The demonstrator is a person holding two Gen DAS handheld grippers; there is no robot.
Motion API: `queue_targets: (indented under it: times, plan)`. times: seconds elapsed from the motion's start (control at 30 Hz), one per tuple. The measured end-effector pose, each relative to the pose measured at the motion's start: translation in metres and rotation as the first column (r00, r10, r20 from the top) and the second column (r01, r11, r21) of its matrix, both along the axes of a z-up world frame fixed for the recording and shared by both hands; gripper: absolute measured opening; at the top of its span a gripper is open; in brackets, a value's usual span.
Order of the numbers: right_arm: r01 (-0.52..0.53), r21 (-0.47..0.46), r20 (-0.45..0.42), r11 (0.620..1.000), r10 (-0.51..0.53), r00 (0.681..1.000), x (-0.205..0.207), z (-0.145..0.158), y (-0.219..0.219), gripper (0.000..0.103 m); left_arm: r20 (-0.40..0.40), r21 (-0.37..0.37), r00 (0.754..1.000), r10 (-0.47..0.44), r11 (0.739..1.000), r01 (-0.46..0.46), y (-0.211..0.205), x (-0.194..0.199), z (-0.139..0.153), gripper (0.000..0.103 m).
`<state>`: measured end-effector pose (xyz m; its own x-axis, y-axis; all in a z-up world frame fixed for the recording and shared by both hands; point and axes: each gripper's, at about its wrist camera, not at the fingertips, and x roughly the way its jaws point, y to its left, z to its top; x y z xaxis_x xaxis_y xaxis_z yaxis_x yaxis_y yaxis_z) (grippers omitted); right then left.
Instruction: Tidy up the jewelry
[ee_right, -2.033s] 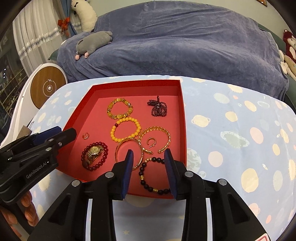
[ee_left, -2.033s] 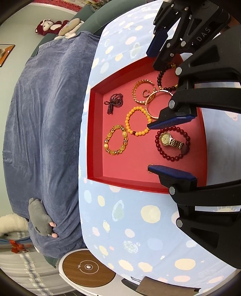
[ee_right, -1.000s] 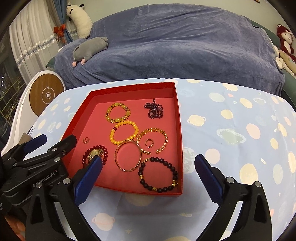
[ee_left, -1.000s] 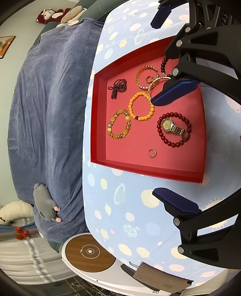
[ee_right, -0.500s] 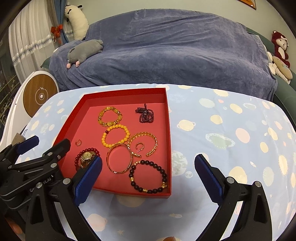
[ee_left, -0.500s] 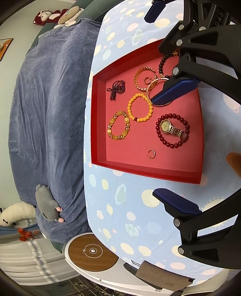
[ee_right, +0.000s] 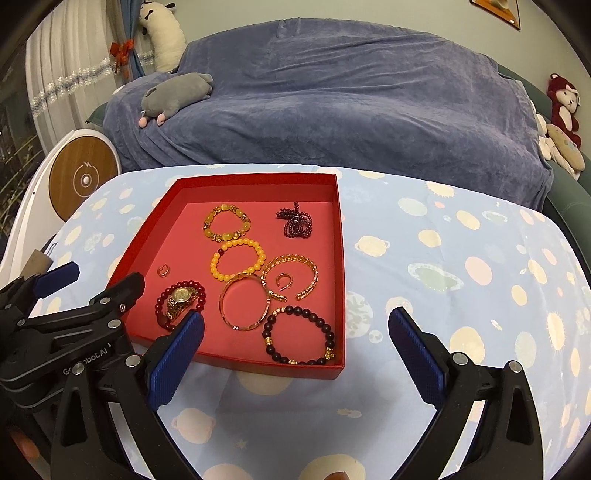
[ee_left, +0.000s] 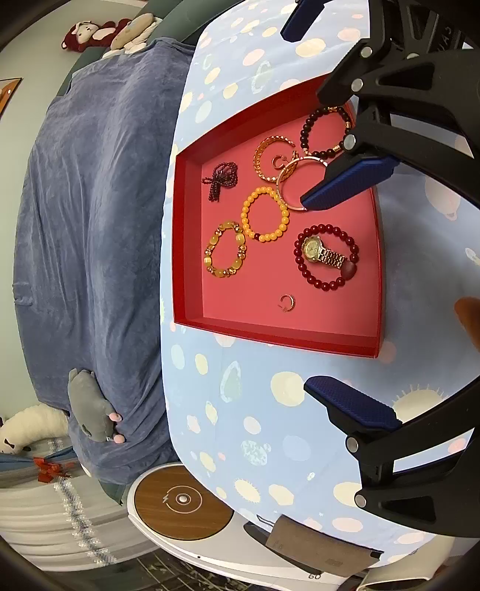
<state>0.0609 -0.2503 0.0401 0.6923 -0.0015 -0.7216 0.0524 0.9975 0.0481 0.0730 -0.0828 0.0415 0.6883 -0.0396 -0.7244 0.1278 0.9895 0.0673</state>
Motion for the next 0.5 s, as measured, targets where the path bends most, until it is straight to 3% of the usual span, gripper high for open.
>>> queue_targets:
  times: [0.5]
  plan:
    - [-0.022, -0.024, -0.007, 0.999, 0.021, 1.000, -0.007, -0.003, 0.012, 0.096, -0.025, -0.009, 1.000, 0.010, 1.000, -0.010, 0.013, -0.008, -0.002, 0.087]
